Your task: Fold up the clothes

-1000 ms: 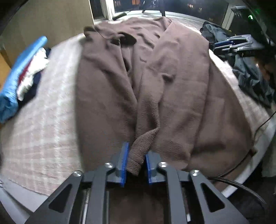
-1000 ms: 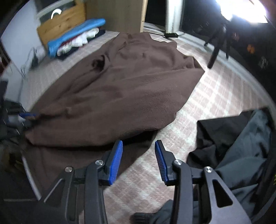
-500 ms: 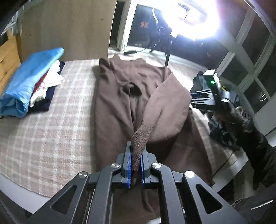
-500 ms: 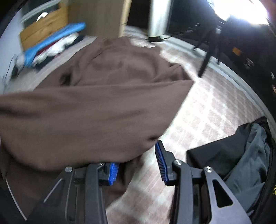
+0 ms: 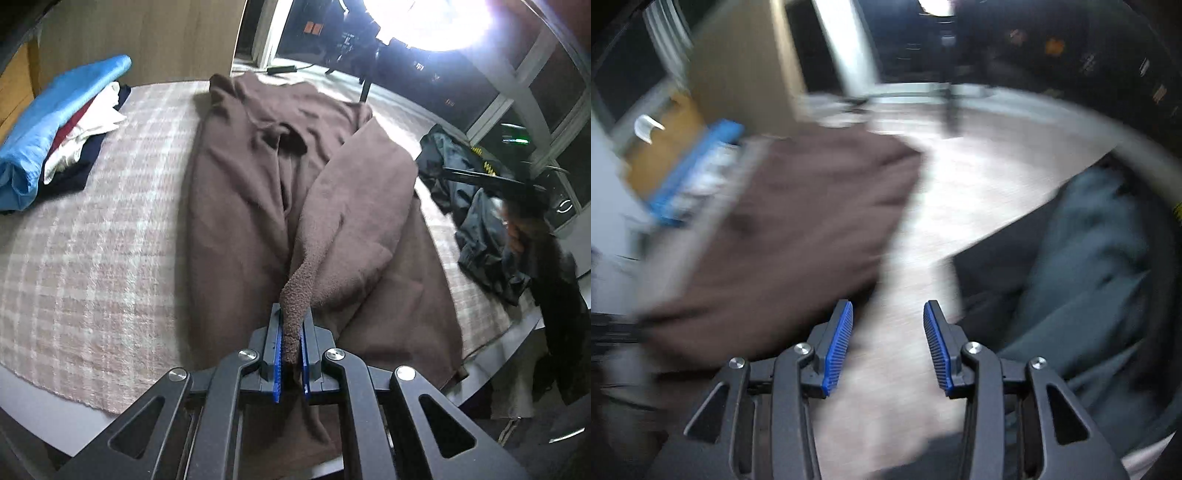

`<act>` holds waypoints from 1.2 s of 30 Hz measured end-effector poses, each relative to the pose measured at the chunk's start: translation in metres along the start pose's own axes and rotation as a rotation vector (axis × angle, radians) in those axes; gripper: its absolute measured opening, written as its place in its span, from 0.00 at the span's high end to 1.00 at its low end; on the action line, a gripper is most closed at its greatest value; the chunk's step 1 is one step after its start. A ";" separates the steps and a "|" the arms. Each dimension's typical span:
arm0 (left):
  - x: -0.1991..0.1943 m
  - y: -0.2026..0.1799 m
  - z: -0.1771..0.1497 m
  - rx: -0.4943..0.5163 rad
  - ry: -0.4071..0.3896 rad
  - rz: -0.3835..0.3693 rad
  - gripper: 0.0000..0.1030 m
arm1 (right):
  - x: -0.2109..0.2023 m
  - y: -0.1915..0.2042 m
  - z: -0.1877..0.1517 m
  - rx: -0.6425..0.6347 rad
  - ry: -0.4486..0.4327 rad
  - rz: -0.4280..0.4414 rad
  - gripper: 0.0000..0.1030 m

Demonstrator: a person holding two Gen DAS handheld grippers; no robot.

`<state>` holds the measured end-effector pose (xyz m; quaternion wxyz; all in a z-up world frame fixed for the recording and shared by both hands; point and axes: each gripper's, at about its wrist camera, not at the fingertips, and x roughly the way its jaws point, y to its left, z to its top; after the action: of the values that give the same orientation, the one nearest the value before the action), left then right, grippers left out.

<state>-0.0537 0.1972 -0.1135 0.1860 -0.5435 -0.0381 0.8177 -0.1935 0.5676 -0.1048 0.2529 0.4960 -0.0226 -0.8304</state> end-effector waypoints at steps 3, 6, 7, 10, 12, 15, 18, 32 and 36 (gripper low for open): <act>0.007 0.001 -0.001 0.017 0.014 0.016 0.93 | 0.012 0.027 -0.014 0.010 0.033 0.115 0.60; 0.016 0.003 -0.001 0.051 0.032 0.072 0.87 | 0.039 0.038 -0.014 0.030 0.079 0.121 0.60; 0.017 0.005 -0.003 0.067 0.037 0.107 0.85 | 0.047 0.040 -0.014 0.037 0.088 0.125 0.60; 0.005 0.012 -0.011 0.101 0.005 0.198 0.73 | 0.056 0.043 -0.009 0.045 0.101 0.116 0.60; -0.010 0.011 -0.021 0.141 -0.024 0.218 0.73 | 0.054 0.042 -0.005 0.051 0.100 0.119 0.60; -0.021 -0.011 -0.039 0.264 -0.036 0.162 0.73 | 0.053 0.035 0.000 0.077 0.119 0.126 0.60; -0.008 -0.040 -0.055 0.413 -0.010 0.133 0.72 | 0.055 0.031 0.004 0.092 0.136 0.128 0.60; 0.001 -0.041 -0.040 0.394 0.094 -0.059 0.95 | 0.051 0.034 0.018 0.052 0.151 0.143 0.92; -0.027 -0.085 -0.049 0.463 0.064 -0.162 0.95 | 0.027 0.031 0.027 -0.003 0.156 0.113 0.92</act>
<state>0.0225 0.2594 -0.0872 0.3717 -0.5072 0.1126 0.7693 -0.2142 0.5230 -0.1040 0.3013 0.5565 -0.0296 -0.7737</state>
